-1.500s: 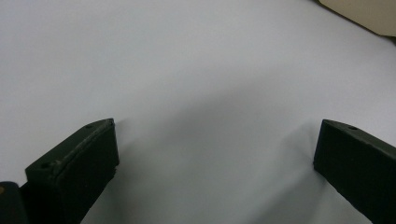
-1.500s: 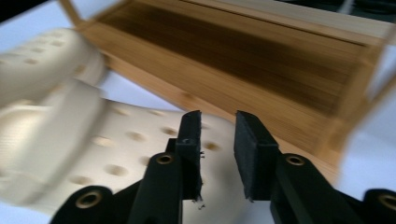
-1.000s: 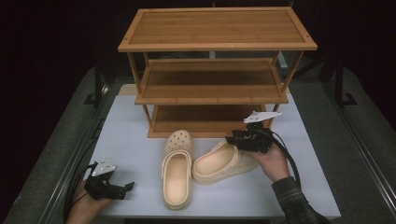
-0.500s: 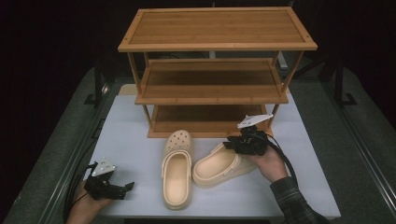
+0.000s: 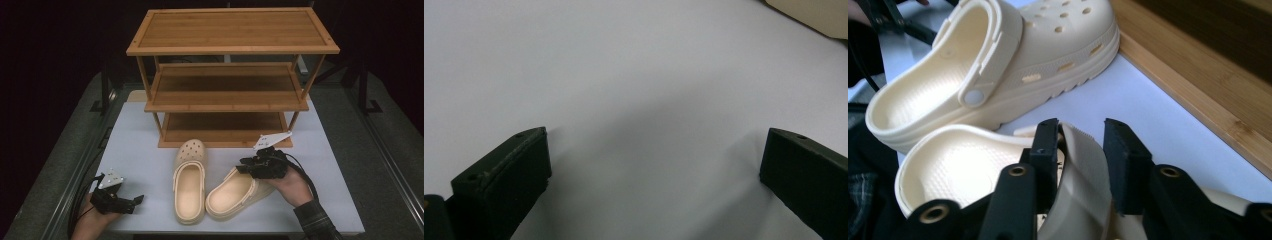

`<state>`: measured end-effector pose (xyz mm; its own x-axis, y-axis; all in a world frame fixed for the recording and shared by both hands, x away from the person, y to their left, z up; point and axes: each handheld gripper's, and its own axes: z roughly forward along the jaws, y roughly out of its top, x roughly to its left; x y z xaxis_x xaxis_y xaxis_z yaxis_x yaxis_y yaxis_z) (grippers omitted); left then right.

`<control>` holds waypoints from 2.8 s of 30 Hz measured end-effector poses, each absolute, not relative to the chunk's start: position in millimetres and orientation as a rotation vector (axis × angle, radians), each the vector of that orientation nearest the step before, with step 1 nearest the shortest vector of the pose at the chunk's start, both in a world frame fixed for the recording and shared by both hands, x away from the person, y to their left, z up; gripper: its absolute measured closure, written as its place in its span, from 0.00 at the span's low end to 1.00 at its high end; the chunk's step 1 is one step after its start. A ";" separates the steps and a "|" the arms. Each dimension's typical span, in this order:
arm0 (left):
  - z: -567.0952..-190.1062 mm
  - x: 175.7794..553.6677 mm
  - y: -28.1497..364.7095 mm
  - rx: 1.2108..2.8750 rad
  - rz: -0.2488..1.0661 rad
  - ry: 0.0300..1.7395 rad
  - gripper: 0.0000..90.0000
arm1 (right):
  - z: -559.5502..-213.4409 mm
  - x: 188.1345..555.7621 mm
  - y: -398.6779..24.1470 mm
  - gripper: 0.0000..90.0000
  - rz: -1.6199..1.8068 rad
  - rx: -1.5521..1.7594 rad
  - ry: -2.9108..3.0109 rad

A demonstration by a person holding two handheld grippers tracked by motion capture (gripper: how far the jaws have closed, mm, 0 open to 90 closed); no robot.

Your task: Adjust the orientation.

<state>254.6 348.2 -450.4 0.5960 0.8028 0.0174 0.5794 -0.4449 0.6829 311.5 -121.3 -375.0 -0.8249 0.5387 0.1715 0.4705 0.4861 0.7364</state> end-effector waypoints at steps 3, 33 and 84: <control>-450.4 254.6 348.3 2.183 0.451 1.088 0.00 | -374.0 312.5 -125.5 0.64 1.331 0.935 2.622; -450.6 254.6 348.3 2.182 0.452 1.088 0.00 | -430.8 252.8 -240.9 1.00 1.277 1.164 2.485; -450.4 255.0 348.2 2.185 0.450 1.088 0.00 | -436.6 338.5 -181.5 1.00 1.198 1.069 2.566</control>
<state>255.0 348.2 -450.4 0.5968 0.8022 0.0171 0.5798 -0.4459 0.6819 338.5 -181.5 -436.6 -0.7449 0.6420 0.1815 0.5514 0.4392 0.7093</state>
